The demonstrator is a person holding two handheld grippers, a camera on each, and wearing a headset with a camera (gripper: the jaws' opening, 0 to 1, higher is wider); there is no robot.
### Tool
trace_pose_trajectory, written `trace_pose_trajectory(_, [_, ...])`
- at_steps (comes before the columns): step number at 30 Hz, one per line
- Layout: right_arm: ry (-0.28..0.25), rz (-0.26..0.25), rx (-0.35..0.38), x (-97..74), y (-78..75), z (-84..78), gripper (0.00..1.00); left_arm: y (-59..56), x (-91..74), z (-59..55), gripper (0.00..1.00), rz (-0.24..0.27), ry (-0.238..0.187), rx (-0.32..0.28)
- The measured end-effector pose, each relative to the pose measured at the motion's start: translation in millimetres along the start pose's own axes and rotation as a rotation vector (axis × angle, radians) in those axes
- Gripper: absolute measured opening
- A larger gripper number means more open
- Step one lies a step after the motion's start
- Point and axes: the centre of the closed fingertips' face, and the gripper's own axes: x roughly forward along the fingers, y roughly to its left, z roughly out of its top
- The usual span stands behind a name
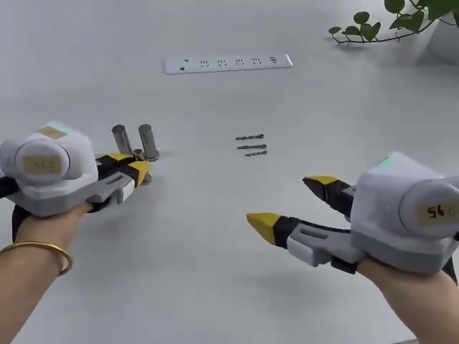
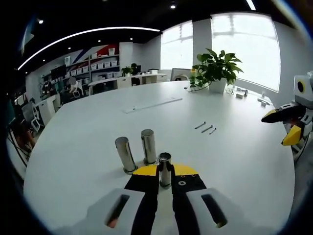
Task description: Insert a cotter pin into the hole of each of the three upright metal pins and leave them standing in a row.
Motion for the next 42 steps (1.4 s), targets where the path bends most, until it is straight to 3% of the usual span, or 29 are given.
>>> trace_pose_trajectory(17, [-0.001, -0.014, 0.003, -5.9, -3.7, -3.3, 0.57, -38.2, -5.9, -3.0, 0.07, -0.044, 0.005, 0.025])
trace_pose_trajectory(23, [-0.003, -0.014, 0.008, -6.0, -3.7, -3.1, 0.57, -48.5, -8.6, -8.8, 0.07, -0.035, 0.018, 0.055])
trace_pose_trajectory(32, [0.0, -0.013, 0.011, -7.0, -3.4, -5.3, 0.56, -59.2, -14.0, -11.3, 0.07, -0.042, 0.015, 0.049])
trace_pose_trajectory(42, [0.01, -0.008, 0.026, -6.0, -3.7, -8.5, 0.55, -61.0, -12.9, -11.5, 0.07, -0.044, 0.018, 0.054])
